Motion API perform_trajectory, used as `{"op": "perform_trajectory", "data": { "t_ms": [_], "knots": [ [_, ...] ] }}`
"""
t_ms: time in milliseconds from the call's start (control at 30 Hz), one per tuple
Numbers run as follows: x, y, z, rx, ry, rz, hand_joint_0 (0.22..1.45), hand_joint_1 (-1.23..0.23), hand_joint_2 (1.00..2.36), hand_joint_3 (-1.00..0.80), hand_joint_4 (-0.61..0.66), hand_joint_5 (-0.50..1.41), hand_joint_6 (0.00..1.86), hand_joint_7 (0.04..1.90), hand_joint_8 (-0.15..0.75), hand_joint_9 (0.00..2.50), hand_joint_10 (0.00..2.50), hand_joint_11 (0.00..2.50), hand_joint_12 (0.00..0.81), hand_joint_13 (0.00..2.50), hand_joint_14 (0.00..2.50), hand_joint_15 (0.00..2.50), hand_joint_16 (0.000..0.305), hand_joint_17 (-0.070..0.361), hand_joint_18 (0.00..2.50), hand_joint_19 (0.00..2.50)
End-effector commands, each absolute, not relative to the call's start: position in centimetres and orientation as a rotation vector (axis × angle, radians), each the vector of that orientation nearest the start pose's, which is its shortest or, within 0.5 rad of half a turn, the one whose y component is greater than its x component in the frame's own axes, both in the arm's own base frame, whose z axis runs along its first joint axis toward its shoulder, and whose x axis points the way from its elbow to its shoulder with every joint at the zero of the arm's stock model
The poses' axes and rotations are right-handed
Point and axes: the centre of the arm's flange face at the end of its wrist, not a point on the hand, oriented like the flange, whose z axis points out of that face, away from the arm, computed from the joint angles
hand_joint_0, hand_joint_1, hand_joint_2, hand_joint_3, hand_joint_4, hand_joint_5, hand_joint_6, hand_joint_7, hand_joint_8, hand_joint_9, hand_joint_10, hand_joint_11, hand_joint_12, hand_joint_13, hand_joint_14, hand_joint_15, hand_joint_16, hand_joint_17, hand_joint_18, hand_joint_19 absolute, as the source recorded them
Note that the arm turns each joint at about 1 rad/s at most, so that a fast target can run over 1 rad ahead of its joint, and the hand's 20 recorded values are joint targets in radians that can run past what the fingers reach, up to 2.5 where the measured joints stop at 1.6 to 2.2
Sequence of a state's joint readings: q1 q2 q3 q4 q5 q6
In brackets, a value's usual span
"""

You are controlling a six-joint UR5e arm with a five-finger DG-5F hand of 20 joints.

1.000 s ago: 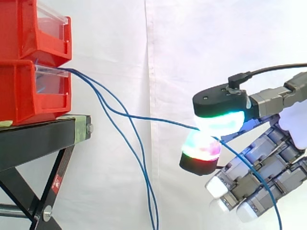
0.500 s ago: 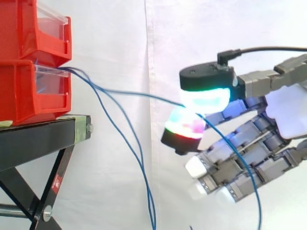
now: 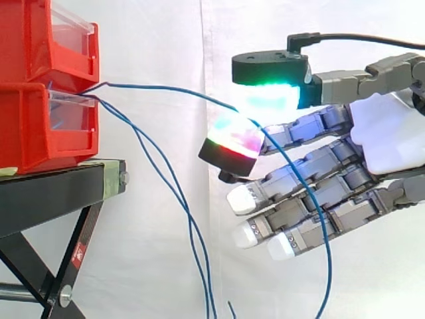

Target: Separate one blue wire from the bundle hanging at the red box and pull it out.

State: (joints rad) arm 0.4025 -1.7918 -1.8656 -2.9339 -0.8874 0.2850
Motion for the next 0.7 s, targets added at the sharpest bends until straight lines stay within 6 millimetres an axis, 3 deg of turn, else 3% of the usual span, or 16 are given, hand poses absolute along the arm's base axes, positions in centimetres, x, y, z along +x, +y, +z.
{"op": "perform_trajectory", "data": {
  "t_ms": [0,667],
  "knots": [
    [51.67,0.72,26.56,1.59,1.064,0.945,0.64,-0.81,1.01,-0.11,-0.17,-0.16,0.92,0.96,0.291,0.61,0.01,0.58,0.403,0.27,0.01,0.45,0.055,0.124,0.39,0.36],
    [51.67,0.65,26.55,1.59,1.064,0.946,0.64,-0.81,1.01,-0.1,-0.16,-0.16,0.92,0.98,0.307,0.63,0.01,0.59,0.41,0.31,0.01,0.46,0.056,0.126,0.4,0.34]
  ]
}}
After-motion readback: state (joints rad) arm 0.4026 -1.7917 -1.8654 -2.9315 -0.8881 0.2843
